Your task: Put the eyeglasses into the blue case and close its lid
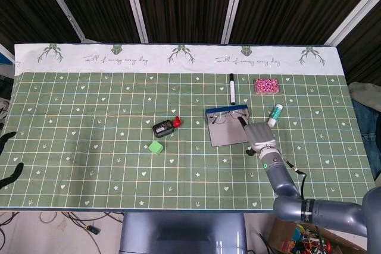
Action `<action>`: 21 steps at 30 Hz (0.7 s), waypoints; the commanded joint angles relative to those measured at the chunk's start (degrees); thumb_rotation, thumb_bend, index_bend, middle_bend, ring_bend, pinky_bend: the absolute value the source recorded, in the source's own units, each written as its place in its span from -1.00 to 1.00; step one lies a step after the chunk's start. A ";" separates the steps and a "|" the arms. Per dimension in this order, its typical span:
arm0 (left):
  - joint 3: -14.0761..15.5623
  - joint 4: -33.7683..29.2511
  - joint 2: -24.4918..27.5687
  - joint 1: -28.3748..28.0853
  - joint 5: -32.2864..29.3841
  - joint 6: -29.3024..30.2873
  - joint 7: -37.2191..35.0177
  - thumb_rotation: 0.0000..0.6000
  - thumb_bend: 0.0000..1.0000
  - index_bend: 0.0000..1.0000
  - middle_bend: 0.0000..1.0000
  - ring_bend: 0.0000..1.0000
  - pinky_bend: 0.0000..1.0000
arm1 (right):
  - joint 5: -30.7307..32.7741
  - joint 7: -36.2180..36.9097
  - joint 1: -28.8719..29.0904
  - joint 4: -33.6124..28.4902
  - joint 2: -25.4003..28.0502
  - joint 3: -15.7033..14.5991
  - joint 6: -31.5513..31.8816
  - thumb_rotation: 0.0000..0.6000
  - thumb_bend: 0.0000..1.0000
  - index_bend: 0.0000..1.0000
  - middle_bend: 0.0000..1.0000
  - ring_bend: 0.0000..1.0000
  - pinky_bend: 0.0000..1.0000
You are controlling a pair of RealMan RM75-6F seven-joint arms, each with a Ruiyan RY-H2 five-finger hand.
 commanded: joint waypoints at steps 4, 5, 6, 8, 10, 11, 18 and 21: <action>-0.04 0.01 -0.02 0.02 -0.06 0.04 0.03 1.00 -0.37 -0.70 -1.00 -1.00 -1.00 | -11.78 7.69 -5.04 4.31 -4.64 -0.64 6.12 1.00 -0.87 -0.87 -0.52 -0.47 -0.51; -0.03 0.03 -0.02 0.02 -0.06 0.02 0.04 1.00 -0.37 -0.70 -1.00 -1.00 -1.00 | -13.31 9.07 -5.70 5.27 -5.42 -0.60 6.88 1.00 -0.87 -0.87 -0.52 -0.49 -0.51; -0.02 0.06 -0.02 0.01 -0.07 -0.01 0.07 1.00 -0.37 -0.70 -1.00 -1.00 -1.00 | -15.47 10.84 -6.56 6.75 -6.48 -0.63 7.86 1.00 -0.87 -0.86 -0.52 -0.49 -0.51; 0.01 0.11 -0.03 0.00 -0.05 -0.03 0.11 1.00 -0.37 -0.70 -1.00 -1.00 -1.00 | -18.04 12.71 -7.52 8.74 -7.78 -0.74 8.98 1.00 -0.87 -0.85 -0.52 -0.49 -0.51; 0.04 0.14 -0.08 -0.02 0.00 -0.06 0.21 1.00 -0.37 -0.70 -1.00 -1.00 -1.00 | -20.24 13.83 -8.31 10.94 -9.06 -0.99 9.58 1.00 -0.87 -0.83 -0.52 -0.49 -0.51; 0.05 0.15 -0.09 -0.03 0.01 -0.09 0.23 1.00 -0.37 -0.70 -1.00 -1.00 -1.00 | -20.87 14.15 -8.55 11.62 -9.51 -1.01 9.65 1.00 -0.85 -0.81 -0.52 -0.49 -0.51; 0.05 0.22 -0.15 -0.03 -0.12 -0.14 0.45 1.00 -0.37 -0.69 -1.00 -1.00 -1.00 | -24.17 16.27 -9.83 15.71 -12.26 -0.52 8.78 1.00 -0.61 -0.75 -0.52 -0.48 -0.51; 0.00 0.29 -0.16 -0.07 -0.17 -0.17 0.46 1.00 -0.37 -0.70 -1.00 -1.00 -1.00 | -24.88 16.75 -10.19 17.36 -13.24 -0.13 7.68 1.00 -0.60 -0.75 -0.52 -0.48 -0.51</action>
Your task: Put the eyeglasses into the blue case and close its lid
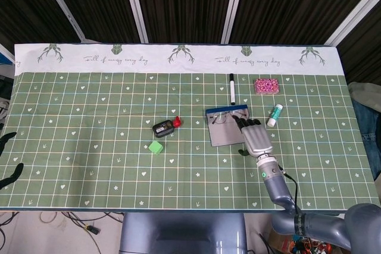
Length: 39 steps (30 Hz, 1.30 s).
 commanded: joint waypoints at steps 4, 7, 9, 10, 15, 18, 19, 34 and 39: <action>0.02 0.08 -0.03 -0.04 -0.07 -0.14 0.06 1.00 -0.37 -0.69 -1.00 -1.00 -1.00 | -1.62 0.92 -0.74 2.76 -1.99 1.09 -1.22 1.00 -0.57 -0.74 -0.52 -0.48 -0.51; 0.00 0.08 -0.03 -0.04 -0.09 -0.11 0.07 1.00 -0.37 -0.69 -1.00 -1.00 -1.00 | -2.09 1.01 -0.86 4.04 -2.83 1.67 -1.85 1.00 -0.46 -0.72 -0.52 -0.48 -0.51; -0.01 0.09 -0.01 -0.04 -0.14 -0.14 0.04 1.00 -0.37 -0.69 -1.00 -1.00 -1.00 | -2.27 1.08 -0.96 4.83 -3.32 2.09 -2.38 1.00 -0.39 -0.71 -0.52 -0.48 -0.51; -0.01 0.11 -0.01 -0.04 -0.16 -0.16 0.04 1.00 -0.37 -0.69 -1.00 -1.00 -1.00 | -2.35 1.10 -0.99 5.08 -3.49 2.25 -2.59 1.00 -0.38 -0.71 -0.52 -0.48 -0.51; -0.03 0.16 -0.02 -0.06 -0.18 -0.19 0.06 1.00 -0.37 -0.69 -1.00 -1.00 -1.00 | -2.99 1.21 -1.18 6.29 -4.42 3.13 -3.53 1.00 -0.36 -0.71 -0.52 -0.48 -0.51; -0.05 0.15 0.00 -0.05 -0.15 -0.13 -0.02 1.00 -0.37 -0.70 -1.00 -1.00 -1.00 | -3.13 0.99 -1.25 6.91 -4.90 3.58 -4.20 1.00 -0.36 -0.71 -0.52 -0.48 -0.51; -0.05 0.17 0.01 -0.05 -0.15 -0.12 -0.04 1.00 -0.37 -0.70 -1.00 -1.00 -1.00 | -3.13 0.98 -1.28 7.04 -5.02 3.72 -4.41 1.00 -0.36 -0.71 -0.52 -0.48 -0.51; -0.11 0.20 0.02 -0.04 -0.14 -0.06 -0.25 1.00 -0.37 -0.70 -1.00 -1.00 -1.00 | -3.41 -0.51 -1.70 7.99 -5.51 5.27 -7.04 1.00 -0.36 -0.71 -0.52 -0.48 -0.52; -0.09 0.25 0.02 -0.05 -0.13 -0.09 -0.28 1.00 -0.37 -0.69 -1.00 -1.00 -1.00 | -3.15 -1.15 -1.63 8.12 -5.41 5.95 -8.07 1.00 -0.36 -0.71 -0.53 -0.48 -0.52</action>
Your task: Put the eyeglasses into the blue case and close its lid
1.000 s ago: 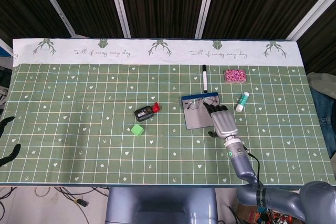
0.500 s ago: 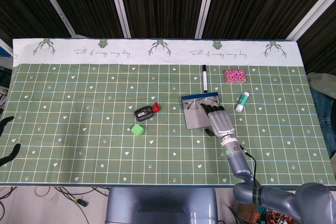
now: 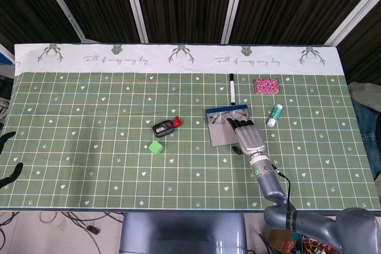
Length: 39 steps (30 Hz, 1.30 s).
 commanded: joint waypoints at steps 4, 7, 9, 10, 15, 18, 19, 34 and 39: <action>-0.03 0.00 -0.01 -0.02 -0.05 -0.03 0.00 1.00 -0.37 -0.69 -1.00 -1.00 -1.00 | 0.30 -0.71 0.14 0.08 0.10 0.78 -0.86 1.00 -0.36 -0.71 -0.53 -0.48 -0.52; -0.02 0.02 -0.01 -0.03 -0.08 -0.08 0.00 1.00 -0.37 -0.69 -1.00 -1.00 -1.00 | 0.55 -1.07 0.24 0.26 0.01 1.16 -1.50 1.00 -0.36 -0.71 -0.53 -0.48 -0.52; -0.03 0.02 0.00 -0.02 -0.06 -0.05 -0.02 1.00 -0.37 -0.69 -1.00 -1.00 -1.00 | 0.70 -1.20 0.28 0.43 -0.09 1.37 -1.81 1.00 -0.36 -0.71 -0.53 -0.48 -0.52; -0.04 0.02 0.01 -0.01 -0.07 -0.02 -0.05 1.00 -0.37 -0.69 -1.00 -1.00 -1.00 | 0.79 -1.28 0.32 0.61 -0.18 1.52 -2.00 1.00 -0.36 -0.71 -0.53 -0.48 -0.52; -0.08 0.00 0.04 -0.01 -0.16 -0.04 -0.10 1.00 -0.37 -0.69 -1.00 -1.00 -1.00 | 1.17 -1.55 0.47 1.21 -0.44 2.06 -2.76 1.00 -0.36 -0.71 -0.53 -0.48 -0.53; -0.05 0.03 0.04 -0.02 -0.15 -0.09 -0.04 1.00 -0.37 -0.69 -1.00 -1.00 -1.00 | 1.25 -1.61 0.49 1.34 -0.51 2.36 -3.00 1.00 -0.36 -0.71 -0.53 -0.48 -0.53; -0.05 0.03 0.04 -0.03 -0.15 -0.09 -0.04 1.00 -0.37 -0.69 -1.00 -1.00 -1.00 | 1.22 -1.63 0.49 1.40 -0.56 2.50 -2.98 1.00 -0.36 -0.71 -0.53 -0.48 -0.53; -0.06 0.00 0.13 0.02 -0.11 -0.02 -0.21 1.00 -0.37 -0.70 -1.00 -1.00 -1.00 | 1.86 -0.39 0.77 3.06 -2.92 5.94 -1.45 1.00 -0.17 -0.57 -0.43 -0.39 -0.53; -0.07 0.01 0.15 0.01 -0.12 -0.04 -0.24 1.00 -0.37 -0.69 -1.00 -1.00 -1.00 | 2.27 -0.63 1.64 3.94 -3.55 7.42 -1.42 1.00 -0.15 -0.52 -0.42 -0.38 -0.52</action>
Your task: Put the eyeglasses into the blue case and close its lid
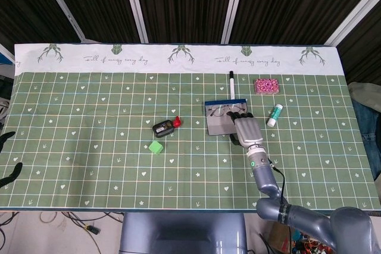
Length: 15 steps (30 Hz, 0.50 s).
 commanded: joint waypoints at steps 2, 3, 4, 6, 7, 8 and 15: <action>-0.01 -0.01 0.04 0.00 -0.07 -0.05 -0.05 1.00 -0.37 -0.70 -1.00 -1.00 -1.00 | 0.53 -0.62 1.17 1.12 -0.54 1.35 -0.34 1.00 -0.15 -0.52 -0.42 -0.38 -0.52; -0.01 -0.02 0.05 -0.01 -0.06 -0.06 -0.05 1.00 -0.37 -0.70 -1.00 -1.00 -1.00 | 0.65 -0.82 1.55 1.54 -0.68 1.73 -0.46 1.00 -0.15 -0.52 -0.42 -0.38 -0.52; 0.00 -0.03 0.06 0.00 -0.04 -0.05 -0.06 1.00 -0.37 -0.70 -1.00 -1.00 -1.00 | 0.72 -0.92 1.79 1.80 -0.76 1.98 -0.53 1.00 -0.15 -0.51 -0.42 -0.38 -0.52; -0.01 -0.05 0.07 -0.01 -0.04 -0.05 -0.09 1.00 -0.37 -0.70 -1.00 -1.00 -1.00 | 1.32 -1.32 3.11 3.24 -1.27 3.37 -1.10 1.00 -0.16 -0.50 -0.42 -0.38 -0.52; -0.01 -0.05 0.08 0.00 -0.04 -0.05 -0.11 1.00 -0.37 -0.69 -1.00 -1.00 -1.00 | 1.57 -1.50 3.58 3.84 -1.48 3.83 -1.34 1.00 -0.15 -0.49 -0.42 -0.38 -0.52; -0.01 -0.06 0.10 0.01 -0.04 -0.03 -0.13 1.00 -0.37 -0.69 -1.00 -1.00 -1.00 | 1.83 -1.76 4.05 4.52 -1.69 4.26 -1.55 1.00 -0.15 -0.46 -0.42 -0.38 -0.52; -0.11 0.05 0.21 -0.01 -0.21 -0.11 -0.54 1.00 -0.37 -0.69 -1.00 -1.00 -1.00 | 3.90 -3.26 7.06 10.16 -3.44 6.57 -3.58 1.00 -0.16 -0.39 -0.42 -0.38 -0.52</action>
